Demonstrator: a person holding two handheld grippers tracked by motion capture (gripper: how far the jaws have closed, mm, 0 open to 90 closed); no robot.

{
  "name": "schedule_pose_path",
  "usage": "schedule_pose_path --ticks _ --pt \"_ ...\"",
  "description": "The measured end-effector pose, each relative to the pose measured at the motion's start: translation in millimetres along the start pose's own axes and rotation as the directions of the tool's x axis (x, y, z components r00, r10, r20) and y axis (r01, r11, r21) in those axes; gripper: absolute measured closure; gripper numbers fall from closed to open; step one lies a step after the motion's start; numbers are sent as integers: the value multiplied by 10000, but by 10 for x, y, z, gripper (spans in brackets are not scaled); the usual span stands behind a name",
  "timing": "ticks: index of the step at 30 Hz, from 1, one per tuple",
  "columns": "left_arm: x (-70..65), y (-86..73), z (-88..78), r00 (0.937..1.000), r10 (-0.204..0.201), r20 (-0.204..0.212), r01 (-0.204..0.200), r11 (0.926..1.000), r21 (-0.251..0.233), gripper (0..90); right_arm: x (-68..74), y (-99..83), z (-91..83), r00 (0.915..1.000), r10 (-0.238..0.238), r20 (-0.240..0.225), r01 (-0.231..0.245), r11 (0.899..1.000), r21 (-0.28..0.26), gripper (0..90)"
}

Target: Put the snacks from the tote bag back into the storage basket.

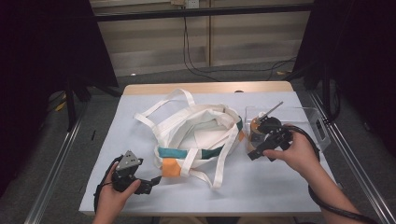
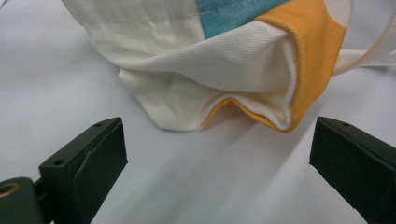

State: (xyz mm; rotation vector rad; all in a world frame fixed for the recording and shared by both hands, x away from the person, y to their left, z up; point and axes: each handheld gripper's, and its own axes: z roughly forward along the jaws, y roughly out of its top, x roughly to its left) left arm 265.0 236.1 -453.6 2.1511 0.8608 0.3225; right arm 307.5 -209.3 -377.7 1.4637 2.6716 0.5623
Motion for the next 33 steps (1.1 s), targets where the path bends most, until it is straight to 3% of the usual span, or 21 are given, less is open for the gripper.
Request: schedule_pose_path --ticks 7,33 --pt "-2 0 2 10000 52 19 -52 10000 8 37 52 -58 59 9998 -61 -175 59 9999 -141 97" --pt "-3 -6 2 10000 -64 52 64 10000 -38 37 21 -289 286 9972 -364 -649 315 9967 -747 93"
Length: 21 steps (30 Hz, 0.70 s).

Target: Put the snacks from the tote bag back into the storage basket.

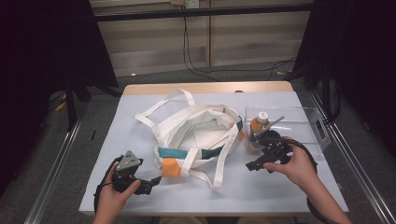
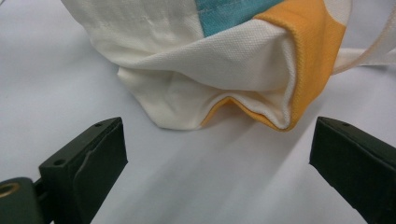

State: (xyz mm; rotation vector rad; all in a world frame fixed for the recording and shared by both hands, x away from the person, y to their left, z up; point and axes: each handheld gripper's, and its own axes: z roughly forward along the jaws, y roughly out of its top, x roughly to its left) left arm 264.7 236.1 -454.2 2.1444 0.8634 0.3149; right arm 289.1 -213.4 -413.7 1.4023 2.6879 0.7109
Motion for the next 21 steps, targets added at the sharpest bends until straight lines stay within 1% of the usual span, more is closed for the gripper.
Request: schedule_pose_path --ticks 1,2,5,6,7,10,11,14,16,17,18,19,20,21 --pt "-3 0 -1 10000 -28 -11 29 10000 34 37 -3 -12 5 10000 44 -47 -44 10000 -24 93" --pt "5 0 -6 10000 65 -28 -65 9999 97 37 -8 -25 13 10000 46 -50 -46 10000 -80 93" --pt "3 0 -7 10000 58 -37 -58 9999 95 37 -9 -59 27 9999 31 -162 -34 9998 -176 93" --pt "-3 -1 -1 10000 -13 -20 13 10000 27 37 -13 -70 31 9999 -107 -136 103 9996 -251 93" --pt "-4 -3 4 10000 -42 6 42 10000 -33 37 -7 -78 32 9999 -75 -139 70 9994 -332 93" --pt "-2 2 -2 10000 7 -14 -7 10000 42 37 -10 -101 36 9998 -120 -173 114 9993 -345 93" --pt "-3 2 -1 10000 -2 -17 2 10000 26 37 -5 -109 37 9997 -55 -225 47 9993 -377 93" --pt "3 4 -6 10000 66 -55 -66 10000 25 37 -19 -133 62 9995 -299 -116 294 9986 -440 93" --pt "7 3 -11 9999 114 -62 -113 9999 60 37 -19 -148 80 9996 -277 -100 273 9989 -381 93" --pt "2 2 -8 10000 45 -50 -45 10000 4 37 -19 -156 87 9995 -263 -147 257 9989 -385 93" --pt "9 3 -14 9999 147 -50 -147 9999 73 37 -19 -160 94 9996 -242 -139 236 9988 -440 93" --pt "9 2 -14 9999 125 -47 -124 9999 53 37 -17 -165 94 9996 -236 -132 229 9986 -475 93" --pt "7 1 -12 10000 64 -20 -64 10000 2 37 -23 -174 97 9991 -393 -149 383 9975 -598 93" --pt "5 0 -14 10000 36 -29 -36 10000 -8 37 -23 -182 97 9989 -429 -178 416 9971 -640 93"
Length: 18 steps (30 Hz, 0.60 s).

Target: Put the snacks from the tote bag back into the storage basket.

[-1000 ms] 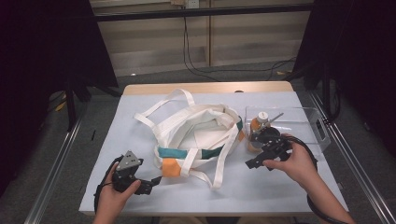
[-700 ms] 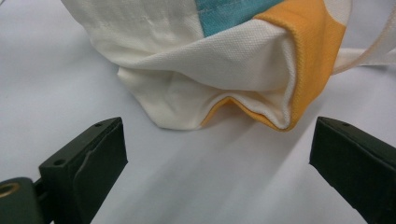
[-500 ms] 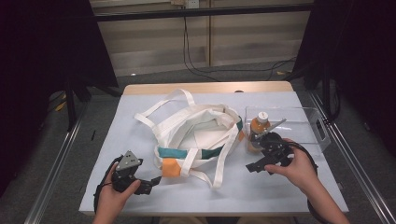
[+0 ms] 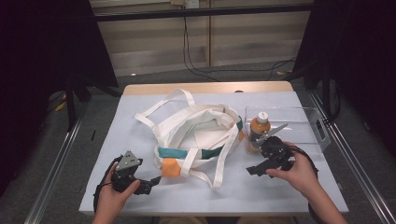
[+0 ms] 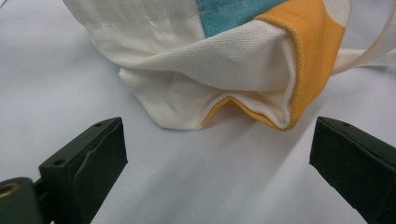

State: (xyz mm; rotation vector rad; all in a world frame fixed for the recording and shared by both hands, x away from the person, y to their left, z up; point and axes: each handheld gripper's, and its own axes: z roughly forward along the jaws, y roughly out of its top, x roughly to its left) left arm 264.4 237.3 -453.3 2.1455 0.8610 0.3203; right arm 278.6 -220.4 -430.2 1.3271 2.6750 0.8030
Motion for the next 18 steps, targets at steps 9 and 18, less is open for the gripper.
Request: schedule_pose_path --ticks 9,18 --pt "2 -6 4 10000 -53 72 53 10000 -28 37 10 -65 40 10000 -83 22 84 9998 -169 93" --pt "-11 -5 7 9999 -46 106 46 10000 55 37 18 -90 104 9999 -97 34 97 9999 -69 93"
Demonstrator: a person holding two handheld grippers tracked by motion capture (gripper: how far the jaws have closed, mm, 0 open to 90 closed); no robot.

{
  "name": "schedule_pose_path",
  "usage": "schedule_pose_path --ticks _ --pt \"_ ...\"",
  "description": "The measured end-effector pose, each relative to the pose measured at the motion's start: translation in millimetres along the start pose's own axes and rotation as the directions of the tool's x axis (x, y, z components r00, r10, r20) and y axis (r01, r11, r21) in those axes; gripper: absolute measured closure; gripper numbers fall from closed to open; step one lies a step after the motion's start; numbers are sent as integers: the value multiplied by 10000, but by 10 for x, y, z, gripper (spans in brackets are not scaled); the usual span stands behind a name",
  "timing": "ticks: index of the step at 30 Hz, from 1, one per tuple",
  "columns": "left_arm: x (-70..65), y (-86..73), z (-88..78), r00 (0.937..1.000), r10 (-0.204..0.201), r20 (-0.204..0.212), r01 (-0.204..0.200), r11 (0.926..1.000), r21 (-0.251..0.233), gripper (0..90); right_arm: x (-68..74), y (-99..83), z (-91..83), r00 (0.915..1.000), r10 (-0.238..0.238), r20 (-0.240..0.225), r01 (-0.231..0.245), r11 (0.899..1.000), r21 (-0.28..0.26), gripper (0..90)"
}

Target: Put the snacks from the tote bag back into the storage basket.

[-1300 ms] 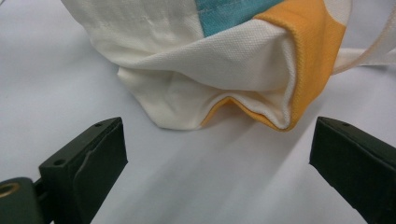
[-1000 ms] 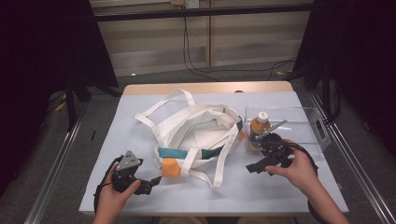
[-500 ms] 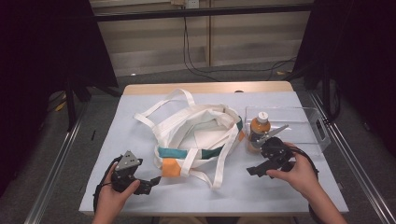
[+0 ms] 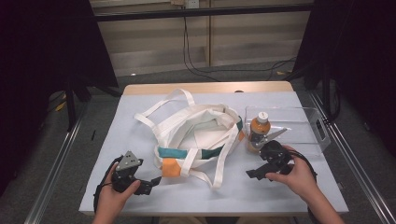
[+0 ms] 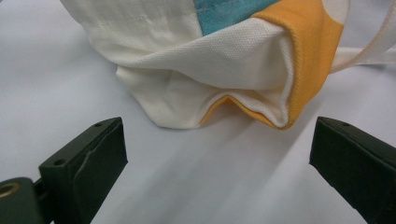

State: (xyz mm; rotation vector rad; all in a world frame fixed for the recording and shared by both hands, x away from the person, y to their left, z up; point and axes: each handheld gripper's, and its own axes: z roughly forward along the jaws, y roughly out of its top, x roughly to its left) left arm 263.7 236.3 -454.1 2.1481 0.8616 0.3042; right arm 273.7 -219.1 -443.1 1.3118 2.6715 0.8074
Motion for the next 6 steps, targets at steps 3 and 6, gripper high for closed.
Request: schedule_pose_path --ticks 3,6 --pt "1 -4 0 10000 70 -33 -70 10000 31 37 -1 4 -10 10000 4 -29 -5 9999 -112 94" --pt "2 -7 1 10000 69 -34 -69 10000 -5 37 -12 9 -41 9999 -121 -101 116 9990 -442 93"
